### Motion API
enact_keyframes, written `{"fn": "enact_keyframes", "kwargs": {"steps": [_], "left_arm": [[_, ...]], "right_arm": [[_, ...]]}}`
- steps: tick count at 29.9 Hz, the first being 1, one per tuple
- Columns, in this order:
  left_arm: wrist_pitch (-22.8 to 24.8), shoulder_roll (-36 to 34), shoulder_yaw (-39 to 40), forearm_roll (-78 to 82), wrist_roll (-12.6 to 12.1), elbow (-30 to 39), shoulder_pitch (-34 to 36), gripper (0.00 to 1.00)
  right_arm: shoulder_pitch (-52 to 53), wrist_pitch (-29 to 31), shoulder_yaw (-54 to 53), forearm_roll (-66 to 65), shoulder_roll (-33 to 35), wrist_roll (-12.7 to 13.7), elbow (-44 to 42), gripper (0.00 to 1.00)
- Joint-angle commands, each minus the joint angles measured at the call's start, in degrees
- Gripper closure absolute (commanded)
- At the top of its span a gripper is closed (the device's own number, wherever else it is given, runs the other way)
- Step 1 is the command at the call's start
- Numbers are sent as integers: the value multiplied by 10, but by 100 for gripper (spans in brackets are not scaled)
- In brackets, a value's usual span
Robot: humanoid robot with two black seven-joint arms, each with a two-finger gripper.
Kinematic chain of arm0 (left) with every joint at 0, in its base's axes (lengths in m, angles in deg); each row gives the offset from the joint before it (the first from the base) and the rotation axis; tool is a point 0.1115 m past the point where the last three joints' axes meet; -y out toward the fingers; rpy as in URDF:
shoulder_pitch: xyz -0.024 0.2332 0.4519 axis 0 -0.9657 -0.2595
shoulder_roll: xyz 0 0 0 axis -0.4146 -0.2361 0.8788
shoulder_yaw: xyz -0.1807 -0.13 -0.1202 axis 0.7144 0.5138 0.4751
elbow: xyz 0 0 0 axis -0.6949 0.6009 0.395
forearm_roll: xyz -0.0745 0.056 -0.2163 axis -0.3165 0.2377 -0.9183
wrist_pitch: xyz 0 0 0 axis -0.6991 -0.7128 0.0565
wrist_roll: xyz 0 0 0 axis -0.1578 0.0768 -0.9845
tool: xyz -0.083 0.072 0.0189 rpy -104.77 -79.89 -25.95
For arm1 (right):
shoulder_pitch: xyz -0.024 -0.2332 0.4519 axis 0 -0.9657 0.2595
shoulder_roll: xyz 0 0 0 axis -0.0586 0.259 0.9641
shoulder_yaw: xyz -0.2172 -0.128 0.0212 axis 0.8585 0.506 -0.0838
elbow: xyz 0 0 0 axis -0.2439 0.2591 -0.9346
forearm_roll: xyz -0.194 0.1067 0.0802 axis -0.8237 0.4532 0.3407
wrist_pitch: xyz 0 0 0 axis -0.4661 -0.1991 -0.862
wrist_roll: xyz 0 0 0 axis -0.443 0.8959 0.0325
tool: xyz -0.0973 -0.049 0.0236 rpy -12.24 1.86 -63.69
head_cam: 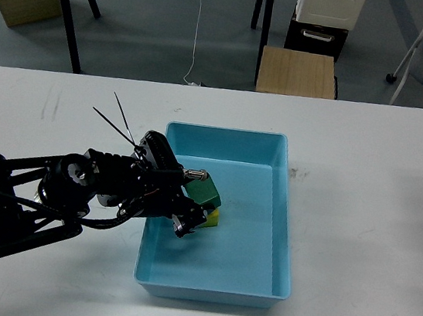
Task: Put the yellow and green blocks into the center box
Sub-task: 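Lower the green cube into the tray beside the yellow cube, then open the left gripper and lift it away from the tray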
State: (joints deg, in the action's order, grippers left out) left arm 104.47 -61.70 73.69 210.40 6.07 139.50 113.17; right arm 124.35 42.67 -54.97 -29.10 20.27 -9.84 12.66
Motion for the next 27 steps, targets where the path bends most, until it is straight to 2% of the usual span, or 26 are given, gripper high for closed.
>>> {"fn": "enact_keyframes", "kwargs": {"steps": [1,2,5,12,20,27], "left_arm": [[0,6,0,0,-1,2,-4,42],[0,6,0,0,-1,2,-5,34],[0,6,0,0,0,2,-4,23],[0,5,0,0,4,2,-2,5],[0,5,22,0,6,2,11,1],[0,4,168,-39,5,-8,80,1]], "right_arm": [[0,0,0,0,2,0,0,0],[0,0,0,0,3,0,0,0],[-1,0,0,0,5,0,0,0],[-1,0,-1,0,4,0,-1,0],[-1,0,-1,0,4,0,0,0],[-1,0,-2,0,0,0,1,0]]}}
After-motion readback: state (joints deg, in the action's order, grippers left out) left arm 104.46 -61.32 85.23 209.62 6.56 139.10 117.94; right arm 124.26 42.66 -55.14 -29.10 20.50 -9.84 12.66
